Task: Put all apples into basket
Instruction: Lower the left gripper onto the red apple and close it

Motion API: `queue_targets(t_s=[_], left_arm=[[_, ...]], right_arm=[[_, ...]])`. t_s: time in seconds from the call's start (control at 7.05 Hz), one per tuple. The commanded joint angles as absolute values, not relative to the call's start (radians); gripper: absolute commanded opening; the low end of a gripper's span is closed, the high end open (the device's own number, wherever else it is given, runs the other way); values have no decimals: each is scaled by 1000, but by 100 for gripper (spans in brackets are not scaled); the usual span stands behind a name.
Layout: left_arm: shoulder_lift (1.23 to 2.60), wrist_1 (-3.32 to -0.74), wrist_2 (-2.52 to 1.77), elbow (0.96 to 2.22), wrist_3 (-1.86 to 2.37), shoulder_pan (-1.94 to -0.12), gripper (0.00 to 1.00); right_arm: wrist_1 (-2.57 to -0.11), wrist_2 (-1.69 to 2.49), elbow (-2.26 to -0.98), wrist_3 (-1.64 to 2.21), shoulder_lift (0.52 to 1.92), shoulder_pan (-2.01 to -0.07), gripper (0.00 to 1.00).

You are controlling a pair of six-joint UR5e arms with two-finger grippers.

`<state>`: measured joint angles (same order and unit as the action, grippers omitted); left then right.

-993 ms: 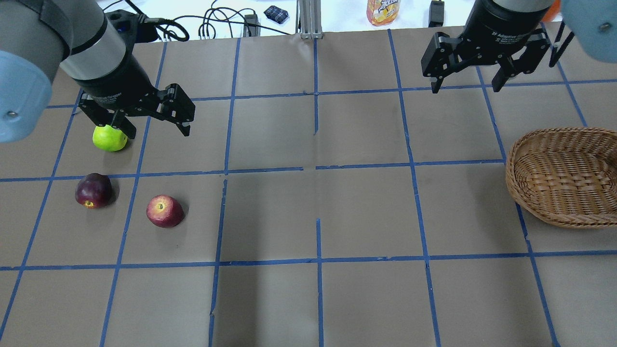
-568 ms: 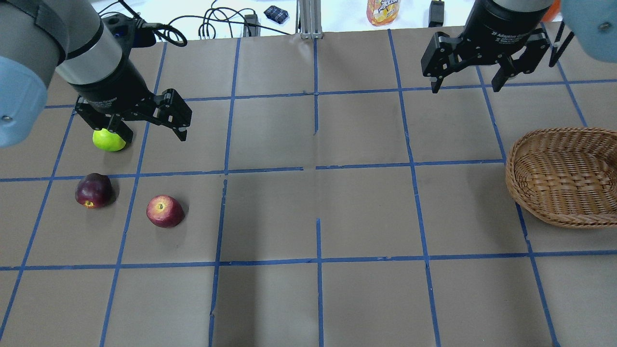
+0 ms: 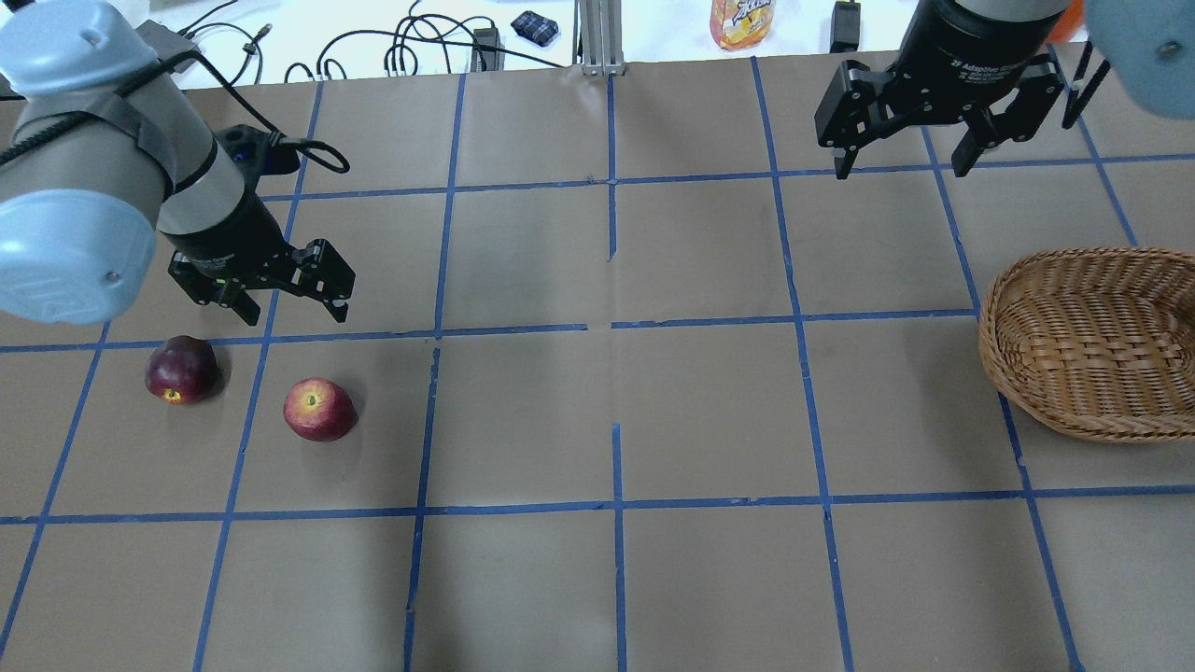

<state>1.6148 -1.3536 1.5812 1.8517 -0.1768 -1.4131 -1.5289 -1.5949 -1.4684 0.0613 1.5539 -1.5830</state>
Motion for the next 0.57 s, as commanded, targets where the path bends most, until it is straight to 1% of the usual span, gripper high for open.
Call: queue_targets(t_s=[0.0,0.43], left_arm=[[1724,-1214,1586,1907,-230,-1394,100],[1785,-1161,1586,1910,-227,-1379,100]], right_arm=[[-1529,-1595,-1470,61,1554,-1583,100],[-1528,-1594,-1471,61,1554,-1583,100]])
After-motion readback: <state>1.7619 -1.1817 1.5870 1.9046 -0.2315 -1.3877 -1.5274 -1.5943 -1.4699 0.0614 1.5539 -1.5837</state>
